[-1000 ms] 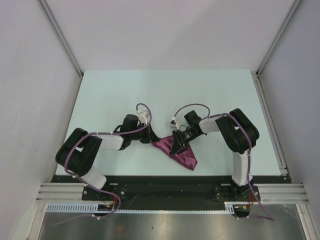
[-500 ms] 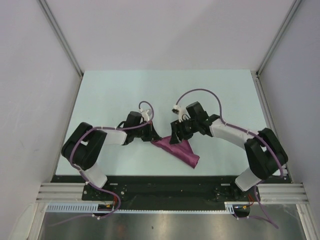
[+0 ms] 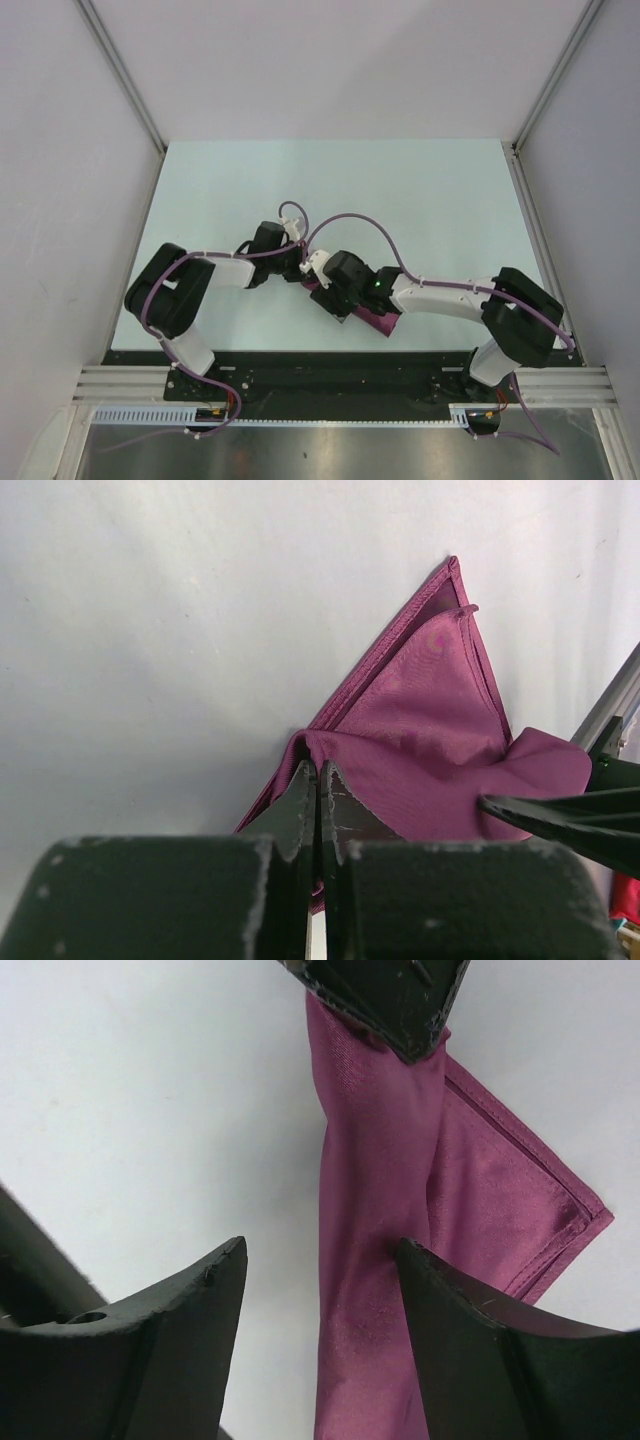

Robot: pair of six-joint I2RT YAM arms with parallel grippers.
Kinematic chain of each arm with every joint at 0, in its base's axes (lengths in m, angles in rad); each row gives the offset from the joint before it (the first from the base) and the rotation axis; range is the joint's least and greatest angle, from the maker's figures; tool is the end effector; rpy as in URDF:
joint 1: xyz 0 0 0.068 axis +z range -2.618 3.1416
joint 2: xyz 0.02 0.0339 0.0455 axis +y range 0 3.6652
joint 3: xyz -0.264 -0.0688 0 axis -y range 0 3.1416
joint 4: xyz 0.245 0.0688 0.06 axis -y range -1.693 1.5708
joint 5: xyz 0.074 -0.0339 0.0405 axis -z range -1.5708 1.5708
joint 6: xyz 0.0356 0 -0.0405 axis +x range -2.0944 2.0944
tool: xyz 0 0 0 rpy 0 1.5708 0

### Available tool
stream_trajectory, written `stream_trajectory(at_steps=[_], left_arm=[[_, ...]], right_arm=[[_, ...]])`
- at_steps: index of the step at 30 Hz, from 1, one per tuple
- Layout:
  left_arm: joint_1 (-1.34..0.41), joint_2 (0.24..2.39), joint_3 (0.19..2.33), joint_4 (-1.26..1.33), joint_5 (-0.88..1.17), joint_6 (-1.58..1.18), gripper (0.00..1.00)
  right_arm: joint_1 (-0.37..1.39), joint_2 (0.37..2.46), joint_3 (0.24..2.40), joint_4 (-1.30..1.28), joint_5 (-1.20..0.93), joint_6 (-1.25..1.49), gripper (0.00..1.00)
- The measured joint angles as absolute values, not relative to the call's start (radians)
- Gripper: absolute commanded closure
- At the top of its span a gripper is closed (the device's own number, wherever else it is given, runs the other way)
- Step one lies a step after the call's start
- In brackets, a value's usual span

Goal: Fold the napkin, place the utensils inside, and roll it up
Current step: Roll the napkin at the center of the board.

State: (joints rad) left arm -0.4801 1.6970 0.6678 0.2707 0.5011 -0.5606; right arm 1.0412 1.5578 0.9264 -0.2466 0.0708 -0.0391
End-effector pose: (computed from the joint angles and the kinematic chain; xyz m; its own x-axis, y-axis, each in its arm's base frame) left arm 0.2647 -0.1571 0.1240 -0.8965 -0.0589 -0.4391 0.2806 0.6913 -0.6658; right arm 0.1637 0.2746 0.1970 -0.3557 -0.6848 -0.6361 -0.8526 0.5165 -0.0794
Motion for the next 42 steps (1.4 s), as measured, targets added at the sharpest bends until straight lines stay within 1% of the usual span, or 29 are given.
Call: stream_trajectory(at_steps=[5, 7, 8, 10, 11, 13, 14, 16, 19, 21, 22, 25, 28, 32, 39, 42], left_arm=[[-0.48, 1.697, 0.67, 0.267, 0.501, -0.561, 0.99], [-0.48, 1.697, 0.67, 0.267, 0.503, -0.561, 0.96], [-0.48, 1.697, 0.67, 0.267, 0.504, -0.561, 0.89], [-0.48, 1.697, 0.671, 0.267, 0.506, -0.561, 0.8], [-0.48, 1.697, 0.672, 0.266, 0.506, -0.561, 0.72], [-0.48, 1.696, 0.679, 0.262, 0.505, -0.566, 0.67], [-0.48, 1.694, 0.684, 0.255, 0.502, -0.566, 0.61], [-0.48, 1.685, 0.696, 0.235, 0.494, -0.564, 0.57], [-0.479, 1.654, 0.709, 0.195, 0.471, -0.553, 0.48], [-0.474, 1.612, 0.712, 0.163, 0.447, -0.54, 0.45], [-0.473, 1.589, 0.713, 0.15, 0.437, -0.533, 0.42], [-0.471, 1.525, 0.713, 0.133, 0.412, -0.51, 0.39], [-0.47, 1.484, 0.706, 0.151, 0.412, -0.492, 0.38], [-0.47, 1.47, 0.667, 0.19, 0.425, -0.487, 0.38], [-0.477, 1.522, 0.651, 0.239, 0.44, -0.488, 0.38], [-0.482, 1.559, 0.653, 0.258, 0.448, -0.488, 0.4]], right_arm=[[1.053, 1.607, 0.926, -0.245, 0.113, -0.062, 0.35], [1.056, 1.62, 0.926, -0.242, 0.118, -0.062, 0.35], [1.056, 1.627, 0.926, -0.241, 0.121, -0.061, 0.36], [1.054, 1.643, 0.927, -0.239, 0.124, -0.057, 0.36], [1.05, 1.653, 0.927, -0.237, 0.123, -0.053, 0.37], [1.037, 1.667, 0.927, -0.235, 0.116, -0.045, 0.38], [1.024, 1.673, 0.927, -0.234, 0.104, -0.036, 0.39], [1.0, 1.675, 0.927, -0.233, 0.075, -0.019, 0.4], [0.945, 1.674, 0.927, -0.226, -0.008, 0.01, 0.47], [0.901, 1.673, 0.927, -0.223, -0.08, 0.026, 0.54], [0.878, 1.674, 0.927, -0.222, -0.117, 0.031, 0.58], [0.8, 1.688, 0.927, -0.213, -0.257, 0.051, 0.65], [0.722, 1.721, 0.934, -0.203, -0.414, 0.064, 0.67], [0.646, 1.784, 0.956, -0.196, -0.606, 0.079, 0.68], [0.566, 1.887, 1.001, -0.211, -0.828, 0.078, 0.67], [0.54, 1.924, 1.015, -0.216, -0.901, 0.078, 0.66]])
